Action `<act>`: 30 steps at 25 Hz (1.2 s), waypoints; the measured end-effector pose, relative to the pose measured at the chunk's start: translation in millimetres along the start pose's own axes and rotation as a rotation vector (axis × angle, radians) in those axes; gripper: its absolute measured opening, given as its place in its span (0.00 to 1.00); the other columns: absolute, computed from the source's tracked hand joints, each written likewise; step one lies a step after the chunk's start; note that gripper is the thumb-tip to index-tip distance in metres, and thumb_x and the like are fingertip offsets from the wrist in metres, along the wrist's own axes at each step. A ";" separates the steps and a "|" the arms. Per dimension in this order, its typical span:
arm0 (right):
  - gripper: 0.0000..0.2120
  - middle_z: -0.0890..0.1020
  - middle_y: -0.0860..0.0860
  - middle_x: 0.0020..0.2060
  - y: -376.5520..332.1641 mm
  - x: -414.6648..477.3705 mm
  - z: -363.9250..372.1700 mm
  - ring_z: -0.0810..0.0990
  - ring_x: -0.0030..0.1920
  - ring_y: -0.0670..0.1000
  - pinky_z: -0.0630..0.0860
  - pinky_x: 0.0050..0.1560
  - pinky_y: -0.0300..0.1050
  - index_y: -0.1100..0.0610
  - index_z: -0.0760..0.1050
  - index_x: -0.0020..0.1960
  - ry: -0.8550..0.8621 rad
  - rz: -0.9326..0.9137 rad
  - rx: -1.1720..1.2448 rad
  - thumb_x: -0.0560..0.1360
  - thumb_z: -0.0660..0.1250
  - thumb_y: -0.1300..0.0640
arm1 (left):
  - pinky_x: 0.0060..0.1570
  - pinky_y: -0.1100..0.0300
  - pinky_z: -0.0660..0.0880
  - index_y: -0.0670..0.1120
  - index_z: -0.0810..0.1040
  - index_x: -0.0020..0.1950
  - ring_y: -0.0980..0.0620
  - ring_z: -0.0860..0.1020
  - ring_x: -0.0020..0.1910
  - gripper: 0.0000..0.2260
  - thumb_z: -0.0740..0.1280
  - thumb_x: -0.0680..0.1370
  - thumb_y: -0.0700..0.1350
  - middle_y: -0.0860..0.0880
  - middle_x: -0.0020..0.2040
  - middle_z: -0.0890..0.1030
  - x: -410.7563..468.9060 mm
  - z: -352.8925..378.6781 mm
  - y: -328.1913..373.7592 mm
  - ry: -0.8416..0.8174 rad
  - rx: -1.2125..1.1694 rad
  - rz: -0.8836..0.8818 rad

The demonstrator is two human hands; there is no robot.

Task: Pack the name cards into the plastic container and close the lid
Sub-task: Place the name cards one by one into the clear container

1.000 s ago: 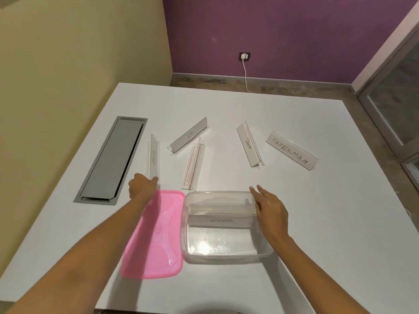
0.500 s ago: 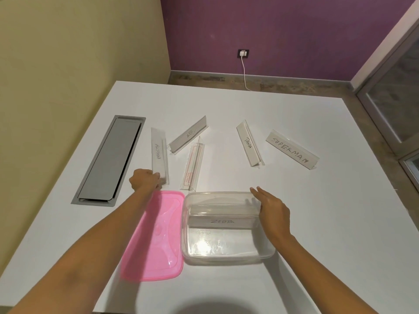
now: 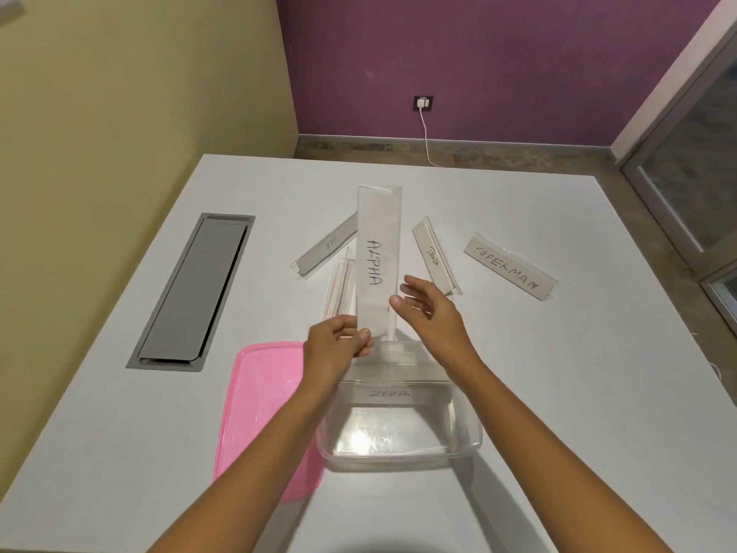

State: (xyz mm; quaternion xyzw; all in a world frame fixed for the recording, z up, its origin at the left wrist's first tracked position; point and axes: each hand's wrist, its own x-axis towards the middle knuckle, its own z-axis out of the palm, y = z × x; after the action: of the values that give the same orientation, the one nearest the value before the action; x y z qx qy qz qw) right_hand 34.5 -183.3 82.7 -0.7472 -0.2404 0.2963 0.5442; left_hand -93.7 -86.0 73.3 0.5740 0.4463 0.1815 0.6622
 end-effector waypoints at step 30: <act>0.23 0.78 0.55 0.60 83.9 -28.9 1.0 0.76 0.58 0.58 0.77 0.51 0.51 0.57 0.69 0.67 -0.372 -0.245 -1.155 0.72 0.65 0.63 | 0.61 0.45 0.75 0.47 0.77 0.64 0.49 0.78 0.55 0.20 0.71 0.72 0.36 0.45 0.57 0.82 3.2 -48.1 -55.1 0.054 0.453 -0.009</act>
State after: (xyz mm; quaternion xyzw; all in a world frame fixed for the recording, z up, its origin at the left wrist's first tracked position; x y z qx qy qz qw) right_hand 16.4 -226.9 7.5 -0.8238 -0.5369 0.1792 0.0308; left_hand -145.4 -70.0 24.0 0.7008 0.4959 0.0891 0.5050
